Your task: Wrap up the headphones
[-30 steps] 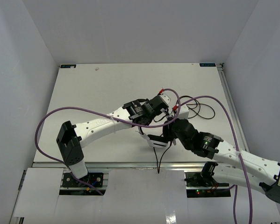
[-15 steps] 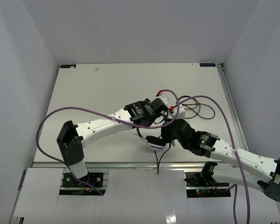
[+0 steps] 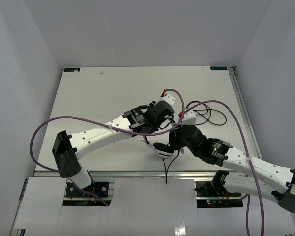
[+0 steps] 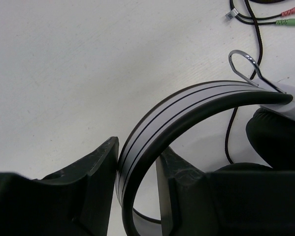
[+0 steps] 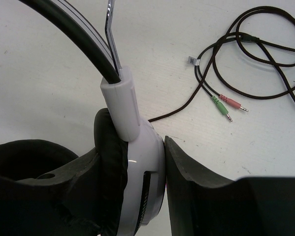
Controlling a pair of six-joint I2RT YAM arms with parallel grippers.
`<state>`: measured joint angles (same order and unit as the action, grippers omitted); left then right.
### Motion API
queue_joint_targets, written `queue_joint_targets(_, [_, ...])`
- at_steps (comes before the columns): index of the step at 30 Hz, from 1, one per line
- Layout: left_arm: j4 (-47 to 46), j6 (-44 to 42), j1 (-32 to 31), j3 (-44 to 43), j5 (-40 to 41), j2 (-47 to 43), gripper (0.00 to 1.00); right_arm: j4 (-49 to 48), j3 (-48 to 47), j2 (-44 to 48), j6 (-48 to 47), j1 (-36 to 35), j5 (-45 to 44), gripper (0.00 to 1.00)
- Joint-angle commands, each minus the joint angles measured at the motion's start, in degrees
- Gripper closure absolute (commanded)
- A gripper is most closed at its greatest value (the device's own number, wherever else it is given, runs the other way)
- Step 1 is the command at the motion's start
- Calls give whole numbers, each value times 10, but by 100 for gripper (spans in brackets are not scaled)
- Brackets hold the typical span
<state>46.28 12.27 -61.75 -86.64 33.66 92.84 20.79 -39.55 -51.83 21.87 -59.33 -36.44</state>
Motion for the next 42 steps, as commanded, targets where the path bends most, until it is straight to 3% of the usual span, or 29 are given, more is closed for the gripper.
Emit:
queue_joint_targets(1, [-7,4,-4,6,11,-22,63,-52,-32,14,10,-2,-9,92])
queue_joint_targets(6, [-8,4,-4,4,18,-15,94,-61,-34,12,4,-3,7,92])
queue_joint_targets(8, [-9,8,-4,8,24,-21,99,-62,-39,14,-2,-3,14,92])
queue_joint_targets(9, [-8,11,-4,10,32,-26,100,-62,-43,14,-8,-3,20,84])
queue_joint_targets(12, [11,24,-4,14,65,-43,100,-62,-56,27,-28,-3,36,41])
queue_joint_targets(15, [50,44,-1,5,100,-67,100,-67,-61,57,-58,-2,56,21])
queue_joint_targets(18, [94,63,7,-11,125,-102,100,-89,-54,109,-98,-2,119,8])
queue_joint_targets(26, [139,84,15,-63,152,-164,100,-174,-17,211,-173,-2,318,4])
queue_joint_targets(30, [132,81,15,-85,122,-200,100,-235,38,225,-178,-2,388,4])
queue_joint_targets(42, [127,107,15,-89,94,-275,100,-384,147,217,-170,-3,420,7])
